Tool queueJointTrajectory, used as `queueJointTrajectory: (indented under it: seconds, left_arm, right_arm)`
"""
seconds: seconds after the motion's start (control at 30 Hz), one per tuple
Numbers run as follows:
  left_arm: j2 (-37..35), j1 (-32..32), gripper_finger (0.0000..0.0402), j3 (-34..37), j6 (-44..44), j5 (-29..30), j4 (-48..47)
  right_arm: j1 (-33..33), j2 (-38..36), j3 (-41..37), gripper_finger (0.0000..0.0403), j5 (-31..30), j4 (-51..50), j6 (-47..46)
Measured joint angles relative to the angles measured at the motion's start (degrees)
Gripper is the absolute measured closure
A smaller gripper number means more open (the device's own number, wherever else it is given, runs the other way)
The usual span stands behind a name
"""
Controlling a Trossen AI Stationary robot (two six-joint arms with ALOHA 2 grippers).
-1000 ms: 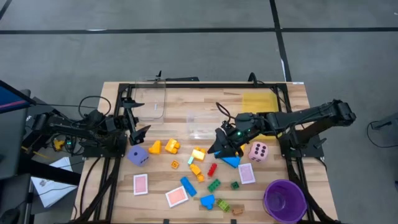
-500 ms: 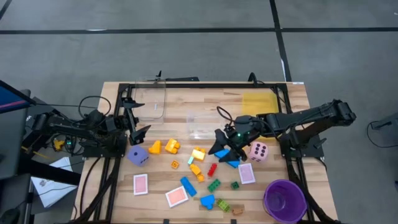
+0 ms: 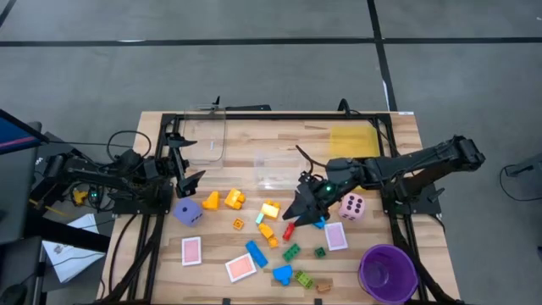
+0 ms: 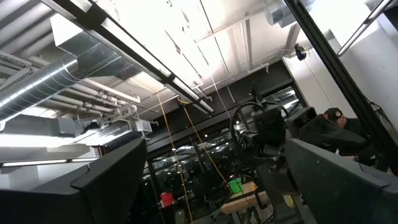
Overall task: Pick & Place Toys
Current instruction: Put the pink die into the top transparent bin
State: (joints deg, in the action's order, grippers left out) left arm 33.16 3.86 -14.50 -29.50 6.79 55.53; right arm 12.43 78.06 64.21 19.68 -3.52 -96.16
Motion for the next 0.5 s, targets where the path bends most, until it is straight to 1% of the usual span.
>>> queueJointTrajectory:
  seconds: [0.13, 0.23, 0.4, 0.5]
  left_arm:
    - [-0.01, 0.02, 0.0024, 0.00, 0.00, 0.00, 0.02]
    - [-0.01, 0.01, 0.0024, 0.00, 0.00, 0.00, 0.00]
    - [0.01, 0.02, 0.0024, 0.00, 0.00, 0.00, 0.00]
    - [0.01, 0.00, 0.0024, 0.00, 0.02, -0.02, -0.05]
  right_arm:
    - [0.04, 0.00, 0.00, 0.0003, 0.10, 0.06, 0.17]
    - [0.04, 0.00, 0.00, 0.0003, 1.59, 1.02, 1.17]
    - [0.04, 0.00, 0.00, 0.0003, 6.06, 6.36, 10.53]
    - [0.04, 0.00, 0.00, 0.0004, 6.62, 10.28, 16.23]
